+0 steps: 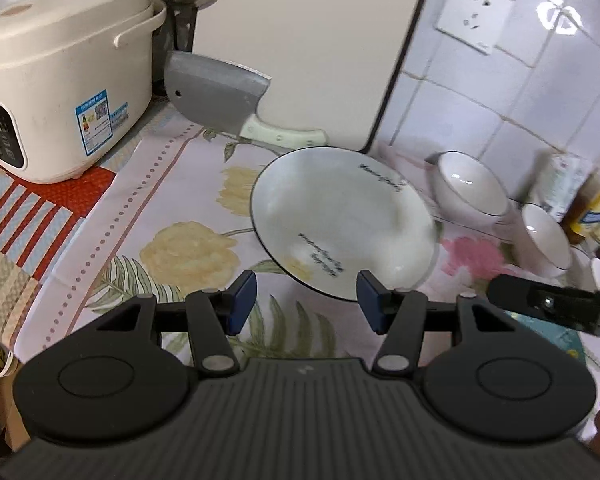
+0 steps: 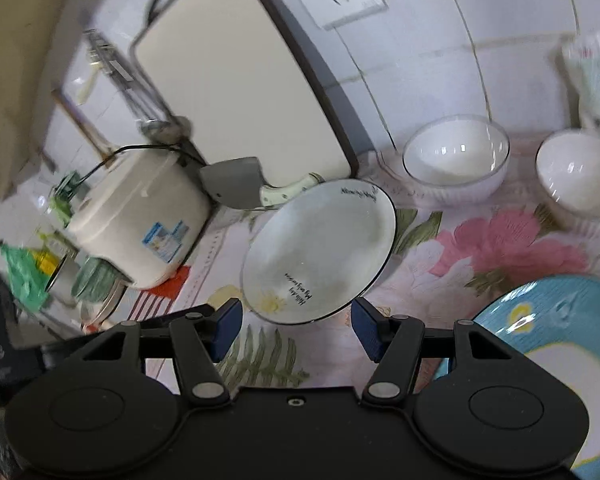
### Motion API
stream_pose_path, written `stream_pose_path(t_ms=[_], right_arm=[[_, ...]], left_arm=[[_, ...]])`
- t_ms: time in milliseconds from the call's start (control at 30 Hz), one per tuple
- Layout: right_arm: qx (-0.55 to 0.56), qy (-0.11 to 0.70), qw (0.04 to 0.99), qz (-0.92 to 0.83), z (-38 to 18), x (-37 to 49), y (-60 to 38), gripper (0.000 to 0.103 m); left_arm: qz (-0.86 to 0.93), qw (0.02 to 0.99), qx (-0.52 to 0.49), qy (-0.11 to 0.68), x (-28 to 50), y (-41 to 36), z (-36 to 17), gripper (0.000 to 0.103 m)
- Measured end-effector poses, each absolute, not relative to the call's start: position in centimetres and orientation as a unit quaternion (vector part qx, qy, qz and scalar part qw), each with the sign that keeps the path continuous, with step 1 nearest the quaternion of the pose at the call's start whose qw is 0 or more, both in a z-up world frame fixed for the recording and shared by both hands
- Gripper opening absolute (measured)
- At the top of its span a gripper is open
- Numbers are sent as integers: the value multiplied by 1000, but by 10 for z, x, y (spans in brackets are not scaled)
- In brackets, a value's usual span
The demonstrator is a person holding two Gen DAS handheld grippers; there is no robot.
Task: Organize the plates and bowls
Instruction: 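Grasp the rim of the white 'Morning Honey' plate with the left tool and lift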
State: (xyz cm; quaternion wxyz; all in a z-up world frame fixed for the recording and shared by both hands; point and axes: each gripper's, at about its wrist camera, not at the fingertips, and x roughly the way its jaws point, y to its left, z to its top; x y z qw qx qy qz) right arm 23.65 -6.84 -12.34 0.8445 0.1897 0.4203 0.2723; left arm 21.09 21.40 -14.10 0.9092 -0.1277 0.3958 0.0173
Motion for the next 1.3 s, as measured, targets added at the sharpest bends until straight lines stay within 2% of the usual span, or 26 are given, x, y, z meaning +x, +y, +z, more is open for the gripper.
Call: stream_pose_path(t_ms=[200,633,700,833,933,967,1000,1067,1133,1200,1300], right_arm=[[257,450,821,239,-161,266,-59,65],[241,445,838,205,-198,307,-51,65],[247,444,836,207,-202,312,-50,55],[228,441,843,209,-206,318,-45,51],[229,446,841,202,-211,323,-44,44],[232,450,839,200,-212,325,-43,39],[231,452,838,198,-213,326,-42,38],[218,455,841,195,-212,328,-39,37],[198,460,844,192,-210,331,-34,33],[192,464,845,186,-211,332,-34,22],[220,475,833,176,-215,337,-43,15]], left_arm=[[43,904,-134,404,229,228,-170,54],[74,890,-180,413,268,236,-199,54],[81,888,-191,410,272,238,-203,54],[93,888,-196,405,276,239,-211,54],[97,890,-195,401,278,238,-216,51],[95,891,-191,401,279,237,-216,50],[94,892,-184,402,280,236,-216,48],[84,895,-162,408,285,231,-215,32],[64,895,-156,413,289,227,-214,22],[69,891,-162,418,291,227,-214,22],[69,881,-207,420,291,236,-216,20]])
